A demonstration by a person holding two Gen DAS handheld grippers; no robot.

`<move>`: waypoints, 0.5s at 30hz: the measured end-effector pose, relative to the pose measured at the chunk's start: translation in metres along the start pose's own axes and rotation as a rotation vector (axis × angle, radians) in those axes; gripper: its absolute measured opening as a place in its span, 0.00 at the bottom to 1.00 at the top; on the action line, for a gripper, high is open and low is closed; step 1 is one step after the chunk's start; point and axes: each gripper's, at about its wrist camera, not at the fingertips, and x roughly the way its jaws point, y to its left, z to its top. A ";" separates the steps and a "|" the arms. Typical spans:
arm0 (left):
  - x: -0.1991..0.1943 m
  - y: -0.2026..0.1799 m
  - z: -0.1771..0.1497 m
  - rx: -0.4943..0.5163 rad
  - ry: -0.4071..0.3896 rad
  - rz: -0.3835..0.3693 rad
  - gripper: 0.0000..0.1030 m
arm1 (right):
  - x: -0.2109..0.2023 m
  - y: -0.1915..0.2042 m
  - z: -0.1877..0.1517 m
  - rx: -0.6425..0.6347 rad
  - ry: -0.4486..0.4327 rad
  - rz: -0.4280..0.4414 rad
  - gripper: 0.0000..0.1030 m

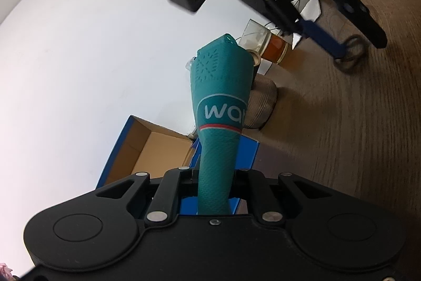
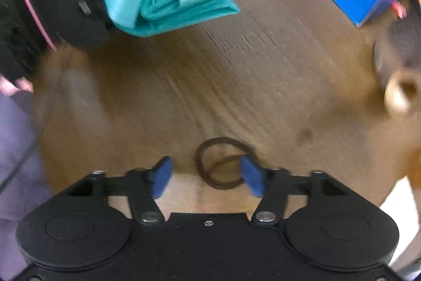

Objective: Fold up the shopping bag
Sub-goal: 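Open the right gripper to release the band and pull it away from the bag, then lower the right gripper to the table and grasp a second black band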

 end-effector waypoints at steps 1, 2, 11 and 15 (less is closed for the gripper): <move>0.000 0.001 0.000 -0.002 0.001 0.001 0.12 | 0.001 0.000 0.005 -0.010 0.019 0.009 0.66; -0.001 0.003 0.000 -0.008 0.005 0.005 0.12 | 0.000 0.000 0.007 -0.016 0.024 0.012 0.64; -0.003 0.008 -0.004 -0.027 0.019 0.008 0.12 | -0.022 -0.024 -0.014 0.065 -0.041 0.028 0.00; -0.002 0.006 -0.004 -0.027 0.022 0.010 0.12 | -0.024 -0.028 -0.011 0.051 -0.048 -0.016 0.00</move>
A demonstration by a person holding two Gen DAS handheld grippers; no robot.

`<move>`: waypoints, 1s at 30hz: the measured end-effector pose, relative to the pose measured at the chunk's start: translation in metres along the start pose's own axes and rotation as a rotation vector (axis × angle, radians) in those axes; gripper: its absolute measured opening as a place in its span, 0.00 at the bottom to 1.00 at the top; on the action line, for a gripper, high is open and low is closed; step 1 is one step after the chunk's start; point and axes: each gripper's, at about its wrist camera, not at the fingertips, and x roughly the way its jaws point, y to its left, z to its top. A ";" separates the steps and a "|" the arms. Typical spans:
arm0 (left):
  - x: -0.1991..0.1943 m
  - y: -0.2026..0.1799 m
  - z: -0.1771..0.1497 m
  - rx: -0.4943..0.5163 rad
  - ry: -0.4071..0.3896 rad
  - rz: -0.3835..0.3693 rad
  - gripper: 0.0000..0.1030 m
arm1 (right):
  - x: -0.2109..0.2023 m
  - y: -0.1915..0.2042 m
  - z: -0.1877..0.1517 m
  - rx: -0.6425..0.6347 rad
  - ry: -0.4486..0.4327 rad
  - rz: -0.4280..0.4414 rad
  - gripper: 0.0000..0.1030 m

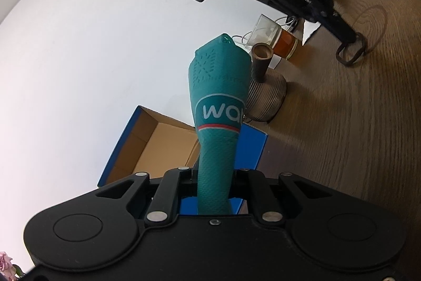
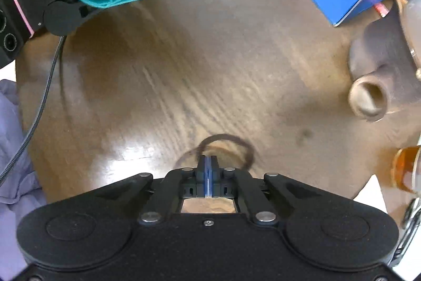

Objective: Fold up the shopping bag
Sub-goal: 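Lower the right gripper to the table and grasp a second black band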

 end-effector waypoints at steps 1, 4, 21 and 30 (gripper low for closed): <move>0.000 0.000 0.001 0.001 0.001 -0.002 0.12 | 0.002 0.000 0.003 -0.010 0.012 -0.006 0.00; -0.002 0.001 0.001 0.002 0.003 -0.003 0.12 | 0.009 0.001 0.011 -0.036 0.049 -0.008 0.00; -0.002 0.005 -0.001 -0.005 0.006 -0.015 0.13 | -0.009 -0.043 0.044 -0.054 0.129 0.031 0.38; -0.002 0.007 -0.002 -0.003 0.006 -0.020 0.13 | -0.017 -0.045 0.037 -0.056 0.121 0.026 0.48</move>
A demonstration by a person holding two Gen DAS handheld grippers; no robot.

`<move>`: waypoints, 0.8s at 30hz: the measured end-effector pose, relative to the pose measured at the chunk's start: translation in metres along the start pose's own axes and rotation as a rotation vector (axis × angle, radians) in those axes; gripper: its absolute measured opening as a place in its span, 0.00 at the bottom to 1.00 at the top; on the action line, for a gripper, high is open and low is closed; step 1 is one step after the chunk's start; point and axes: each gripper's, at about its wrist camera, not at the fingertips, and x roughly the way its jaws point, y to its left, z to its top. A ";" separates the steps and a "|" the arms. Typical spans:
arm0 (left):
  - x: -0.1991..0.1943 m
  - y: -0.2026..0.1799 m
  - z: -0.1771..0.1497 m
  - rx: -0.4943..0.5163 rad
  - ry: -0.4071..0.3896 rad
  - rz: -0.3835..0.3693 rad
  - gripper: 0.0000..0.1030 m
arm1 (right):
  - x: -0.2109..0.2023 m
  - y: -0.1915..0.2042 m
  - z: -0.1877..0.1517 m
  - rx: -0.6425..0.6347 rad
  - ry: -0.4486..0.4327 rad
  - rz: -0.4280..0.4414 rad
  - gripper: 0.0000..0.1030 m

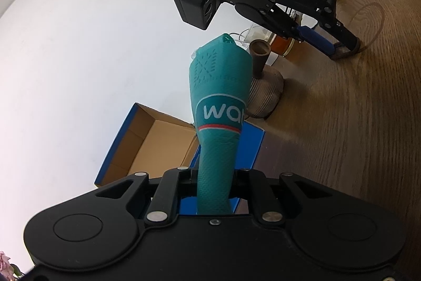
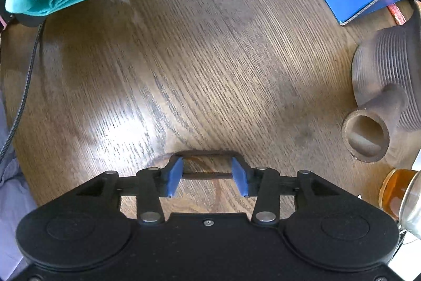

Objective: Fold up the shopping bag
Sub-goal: 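Lower the right gripper to the table and grasp a second black band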

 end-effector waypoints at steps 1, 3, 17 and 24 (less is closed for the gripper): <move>0.000 0.000 0.000 0.000 0.001 0.000 0.13 | 0.005 0.004 -0.006 0.000 -0.003 0.000 0.48; -0.001 0.000 0.000 0.001 0.001 -0.001 0.14 | 0.020 0.019 -0.016 0.008 -0.011 -0.002 0.48; 0.006 -0.010 0.003 0.065 -0.018 -0.057 0.14 | 0.023 0.032 -0.095 0.113 -0.306 -0.026 0.52; 0.011 -0.011 0.005 0.096 -0.010 -0.078 0.16 | 0.027 0.045 -0.128 0.166 -0.468 -0.067 0.52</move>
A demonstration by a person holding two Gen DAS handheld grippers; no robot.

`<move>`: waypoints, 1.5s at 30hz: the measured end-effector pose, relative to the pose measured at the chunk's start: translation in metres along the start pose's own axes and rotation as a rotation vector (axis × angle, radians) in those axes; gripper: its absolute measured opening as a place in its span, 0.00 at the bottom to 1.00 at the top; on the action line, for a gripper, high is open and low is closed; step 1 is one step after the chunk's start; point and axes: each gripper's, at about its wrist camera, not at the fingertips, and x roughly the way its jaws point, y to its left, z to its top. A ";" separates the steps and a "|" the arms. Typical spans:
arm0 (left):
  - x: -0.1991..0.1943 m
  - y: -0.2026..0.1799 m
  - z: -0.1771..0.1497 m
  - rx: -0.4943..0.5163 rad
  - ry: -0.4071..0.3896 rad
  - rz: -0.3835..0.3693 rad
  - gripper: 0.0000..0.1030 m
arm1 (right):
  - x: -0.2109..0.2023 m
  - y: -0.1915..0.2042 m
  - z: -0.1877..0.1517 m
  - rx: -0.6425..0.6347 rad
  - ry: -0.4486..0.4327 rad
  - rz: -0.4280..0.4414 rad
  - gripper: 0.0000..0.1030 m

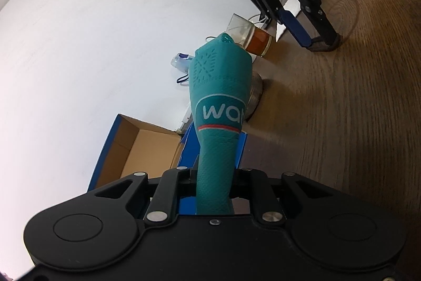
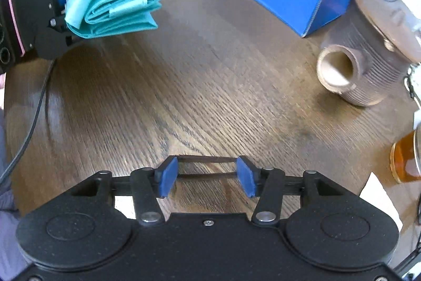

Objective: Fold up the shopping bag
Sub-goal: 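Lower the right gripper to the table and grasp a second black band, then carry the black band to the bag's rolled top with the right gripper while the left gripper holds the bag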

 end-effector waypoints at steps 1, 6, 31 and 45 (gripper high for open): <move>-0.001 0.000 0.001 0.002 0.000 -0.001 0.17 | -0.002 0.002 -0.004 0.009 -0.023 -0.008 0.52; -0.001 -0.002 0.003 0.024 -0.001 -0.016 0.17 | -0.007 0.024 -0.008 0.024 -0.085 -0.056 0.53; -0.013 -0.006 0.000 0.021 -0.015 0.018 0.15 | -0.043 0.063 0.020 -0.060 -0.233 -0.156 0.01; -0.025 -0.029 0.018 0.175 -0.119 0.196 0.13 | -0.097 0.111 0.077 -0.156 -0.447 -0.122 0.01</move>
